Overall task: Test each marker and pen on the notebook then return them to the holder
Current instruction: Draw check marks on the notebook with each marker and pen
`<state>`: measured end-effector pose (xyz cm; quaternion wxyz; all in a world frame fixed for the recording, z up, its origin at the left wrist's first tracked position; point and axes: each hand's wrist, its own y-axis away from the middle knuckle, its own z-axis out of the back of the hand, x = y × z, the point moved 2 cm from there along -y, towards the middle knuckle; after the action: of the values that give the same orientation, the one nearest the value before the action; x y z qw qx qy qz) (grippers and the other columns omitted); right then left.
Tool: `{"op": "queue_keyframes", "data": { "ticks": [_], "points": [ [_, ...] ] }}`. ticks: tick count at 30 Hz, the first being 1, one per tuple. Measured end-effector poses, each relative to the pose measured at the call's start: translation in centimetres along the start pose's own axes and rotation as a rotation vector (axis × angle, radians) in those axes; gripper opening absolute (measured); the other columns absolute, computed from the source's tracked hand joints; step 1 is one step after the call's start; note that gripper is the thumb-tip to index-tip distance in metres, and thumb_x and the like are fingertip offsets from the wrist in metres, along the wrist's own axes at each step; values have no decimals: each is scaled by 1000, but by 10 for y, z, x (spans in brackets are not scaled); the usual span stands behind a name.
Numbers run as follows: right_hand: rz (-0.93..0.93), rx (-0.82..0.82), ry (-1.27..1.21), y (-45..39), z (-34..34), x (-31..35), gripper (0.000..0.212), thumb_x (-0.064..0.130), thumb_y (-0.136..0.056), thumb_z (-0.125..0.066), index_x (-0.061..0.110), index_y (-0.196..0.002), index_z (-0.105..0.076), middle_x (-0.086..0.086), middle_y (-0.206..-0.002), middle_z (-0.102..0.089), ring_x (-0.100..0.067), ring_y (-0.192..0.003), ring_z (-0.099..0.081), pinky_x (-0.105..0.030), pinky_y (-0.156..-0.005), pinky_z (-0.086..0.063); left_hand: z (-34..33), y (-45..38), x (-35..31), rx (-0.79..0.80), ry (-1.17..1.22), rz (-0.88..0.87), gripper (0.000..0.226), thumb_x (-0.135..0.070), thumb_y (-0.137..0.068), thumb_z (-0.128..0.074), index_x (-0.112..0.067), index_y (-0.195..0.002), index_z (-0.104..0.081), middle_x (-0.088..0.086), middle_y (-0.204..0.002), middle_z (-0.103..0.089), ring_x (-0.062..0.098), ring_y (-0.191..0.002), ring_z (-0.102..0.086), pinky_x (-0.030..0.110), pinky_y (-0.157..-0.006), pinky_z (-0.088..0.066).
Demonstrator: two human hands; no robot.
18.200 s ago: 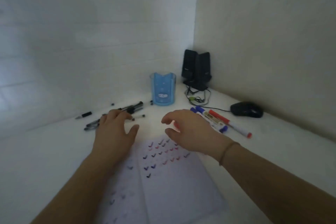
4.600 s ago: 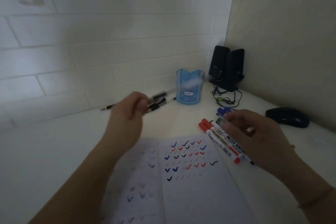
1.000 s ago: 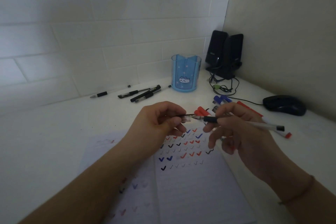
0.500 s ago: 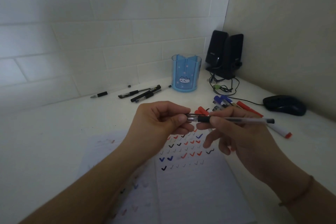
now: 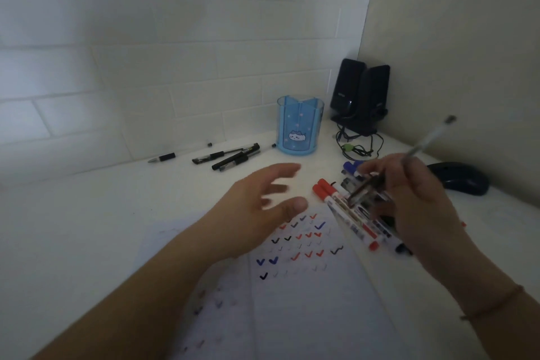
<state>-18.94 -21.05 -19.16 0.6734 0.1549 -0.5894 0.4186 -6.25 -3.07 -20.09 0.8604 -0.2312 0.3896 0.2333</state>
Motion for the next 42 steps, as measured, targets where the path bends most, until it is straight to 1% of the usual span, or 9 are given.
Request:
{"op": "queue_keyframes", "data": {
  "ticks": [3, 9, 21, 25, 30, 33, 36, 39, 42],
  "points": [
    [121, -126, 555, -12, 23, -6, 18, 38, -95, -41, 23, -91, -50, 5, -77, -62, -11, -65, -59, -23, -54, -43, 33, -7, 44, -96, -622, 110, 66, -63, -84, -46, -35, -142, -33, -10, -153, -26, 14, -139, -26, 39, -114, -25],
    [-99, -11, 1079, -19, 31, -28, 31, 55, -87, -49, 31, -105, -55, 7, -80, -58, -6, -62, -51, -22, -52, -38, 47, -17, 87, -96, -683, 302, 48, -56, -94, -35, -40, -139, -38, -10, -157, -15, 18, -145, -6, 57, -115, -4],
    [-28, 11, 1004, -20, 26, -31, 26, 51, -87, -52, 34, -106, -57, 12, -79, -54, -4, -66, -53, -24, -59, -46, 46, -19, 90, -236, -650, 264, 44, -49, -94, -42, -39, -137, -39, -8, -144, -35, 21, -134, -25, 51, -112, -15],
    [26, -18, 979, -20, 23, -26, 25, 52, -86, -51, 35, -102, -58, 12, -75, -54, -5, -64, -53, -27, -61, -50, 44, -21, 92, -166, -670, 269, 36, -47, -94, -45, -37, -128, -53, -16, -144, -40, 15, -136, -27, 52, -111, -14],
    [86, -64, 954, -16, 23, -17, 23, 50, -86, -52, 33, -100, -60, 14, -75, -53, -2, -65, -50, -25, -59, -46, 55, -20, 81, -407, -659, 260, 11, -34, -87, -61, -32, -98, -60, -13, -95, -64, 15, -98, -58, 36, -94, -37],
    [126, -52, 943, -11, 18, -9, 17, 48, -87, -53, 34, -95, -60, 18, -73, -50, 2, -64, -48, -19, -53, -39, 55, -18, 81, -391, -694, 337, 20, -39, -88, -59, -32, -107, -60, -11, -96, -65, 16, -98, -58, 37, -93, -39],
    [127, 2, 884, -7, 12, -5, 17, 45, -86, -54, 33, -96, -60, 18, -73, -52, 3, -63, -49, -20, -56, -45, 56, -17, 82, -389, -735, 341, 16, -29, -91, -54, -27, -101, -67, -2, -102, -67, 21, -97, -59, 40, -91, -44],
    [142, 98, 717, 0, 1, -1, 21, 46, -83, -54, 33, -97, -63, 12, -79, -63, 3, -64, -54, -12, -54, -41, 59, -13, 64, -507, -567, 225, 17, -16, -91, -56, -22, -97, -71, 0, -96, -70, 21, -87, -61, 33, -80, -47],
    [63, 216, 420, 11, -14, 10, 32, 57, -74, -49, 38, -98, -60, 11, -71, -64, -1, -55, -58, -9, -45, -39, 43, -4, 19, -470, -340, -12, 15, -16, -90, -60, -24, -94, -71, -11, -87, -68, 4, -80, -59, 15, -71, -42]
  ]
}}
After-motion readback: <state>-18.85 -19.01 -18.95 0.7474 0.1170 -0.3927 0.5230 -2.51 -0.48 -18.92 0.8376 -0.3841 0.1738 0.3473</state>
